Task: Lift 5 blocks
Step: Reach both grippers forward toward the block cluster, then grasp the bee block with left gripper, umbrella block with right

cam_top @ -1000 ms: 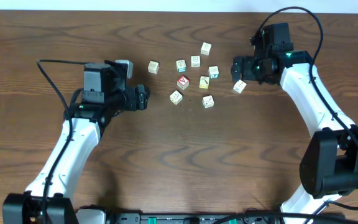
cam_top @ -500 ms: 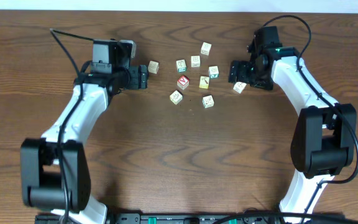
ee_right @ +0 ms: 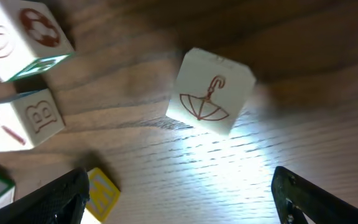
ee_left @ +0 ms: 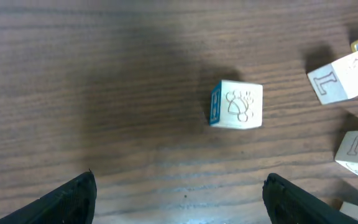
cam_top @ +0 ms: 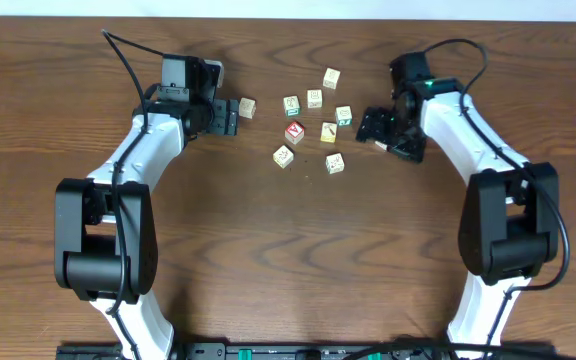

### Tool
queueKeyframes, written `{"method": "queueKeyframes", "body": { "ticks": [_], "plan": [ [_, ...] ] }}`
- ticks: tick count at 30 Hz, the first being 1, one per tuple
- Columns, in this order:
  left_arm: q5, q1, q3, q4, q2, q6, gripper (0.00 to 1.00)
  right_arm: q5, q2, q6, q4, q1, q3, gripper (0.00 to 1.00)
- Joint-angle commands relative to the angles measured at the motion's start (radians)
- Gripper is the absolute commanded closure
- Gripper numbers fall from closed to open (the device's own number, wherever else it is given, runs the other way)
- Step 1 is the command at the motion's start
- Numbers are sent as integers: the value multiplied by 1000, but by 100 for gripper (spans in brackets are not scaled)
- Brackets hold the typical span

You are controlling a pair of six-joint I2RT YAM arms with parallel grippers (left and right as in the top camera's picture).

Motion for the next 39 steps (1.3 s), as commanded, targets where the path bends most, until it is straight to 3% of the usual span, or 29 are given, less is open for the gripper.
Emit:
{"method": "queueKeyframes", "body": {
  "ticks": [1, 9, 20, 27, 32, 39],
  "plan": [
    [-34, 3, 32, 12, 10, 32, 14, 53, 31, 129, 17, 19, 16, 9],
    [-38, 3, 47, 31, 14, 39, 14, 83, 65, 147, 109, -10, 16, 12],
    [-38, -29, 86, 35, 108, 39, 14, 129, 65, 103, 134, -54, 16, 44],
    [-40, -55, 88, 54, 125, 39, 14, 110, 65, 89, 135, -32, 16, 44],
    [-45, -55, 88, 46, 125, 38, 14, 120, 66, 94, 135, -1, 16, 61],
    [-45, -58, 88, 46, 125, 43, 14, 123, 86, 94, 132, 18, 15, 60]
  ]
}}
